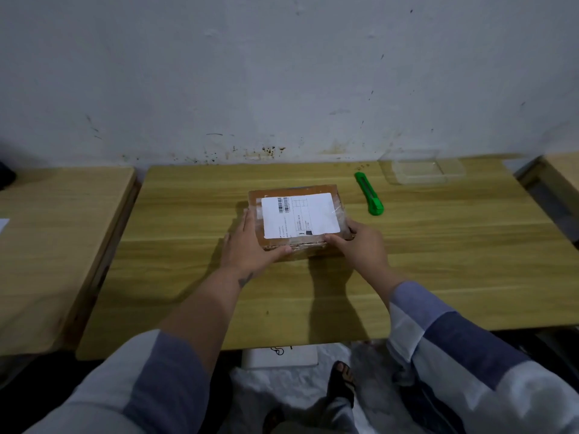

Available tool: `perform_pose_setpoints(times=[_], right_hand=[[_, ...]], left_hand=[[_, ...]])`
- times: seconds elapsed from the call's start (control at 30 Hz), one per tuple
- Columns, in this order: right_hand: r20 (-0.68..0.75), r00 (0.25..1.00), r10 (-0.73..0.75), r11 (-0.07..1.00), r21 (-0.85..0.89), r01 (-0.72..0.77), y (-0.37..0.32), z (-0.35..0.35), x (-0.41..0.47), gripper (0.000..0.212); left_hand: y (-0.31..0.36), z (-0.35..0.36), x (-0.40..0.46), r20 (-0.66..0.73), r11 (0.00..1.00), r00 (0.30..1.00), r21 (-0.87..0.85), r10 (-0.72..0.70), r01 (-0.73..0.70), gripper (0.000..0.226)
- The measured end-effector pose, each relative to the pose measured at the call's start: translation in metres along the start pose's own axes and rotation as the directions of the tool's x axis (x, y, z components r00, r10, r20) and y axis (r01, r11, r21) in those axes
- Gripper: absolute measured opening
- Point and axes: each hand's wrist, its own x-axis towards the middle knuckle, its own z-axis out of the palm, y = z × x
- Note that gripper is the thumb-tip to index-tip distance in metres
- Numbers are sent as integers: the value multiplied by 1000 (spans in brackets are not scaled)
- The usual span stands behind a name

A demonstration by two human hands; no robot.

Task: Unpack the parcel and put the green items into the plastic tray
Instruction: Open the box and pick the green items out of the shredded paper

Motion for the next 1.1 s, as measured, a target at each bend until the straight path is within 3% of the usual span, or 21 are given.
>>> perform_pose_setpoints(times=[0.17, 0.37, 0.6, 0.8, 1.0, 1.1], right_hand=[[-82, 995, 56, 997, -44, -60, -5, 8, -5, 30], [-117, 981, 155, 987, -25, -158, -13, 8, -10, 29], [-89, 990, 113, 993, 23, -112, -8, 1, -15, 22], [-139, 981, 138, 988, 90, -126, -12, 4, -19, 39], [-164, 984, 66, 996, 75, -54, -1, 2, -13, 35], [-176, 981, -78, 997, 4, 80, 7, 1, -10, 36]], left_hand=[[1, 2, 0, 26, 989, 999, -143, -36, 39, 122], [1, 3, -2, 37, 994, 998, -96, -52, 55, 122], [-3, 4, -2, 23, 996, 999, -80, -36, 38, 124], [-3, 4, -2, 3, 997, 999, -71, -34, 34, 123], [-4, 1, -3, 14, 996, 999, -86, -39, 40, 123], [-3, 0, -3, 12, 993, 999, -110, -41, 42, 122]])
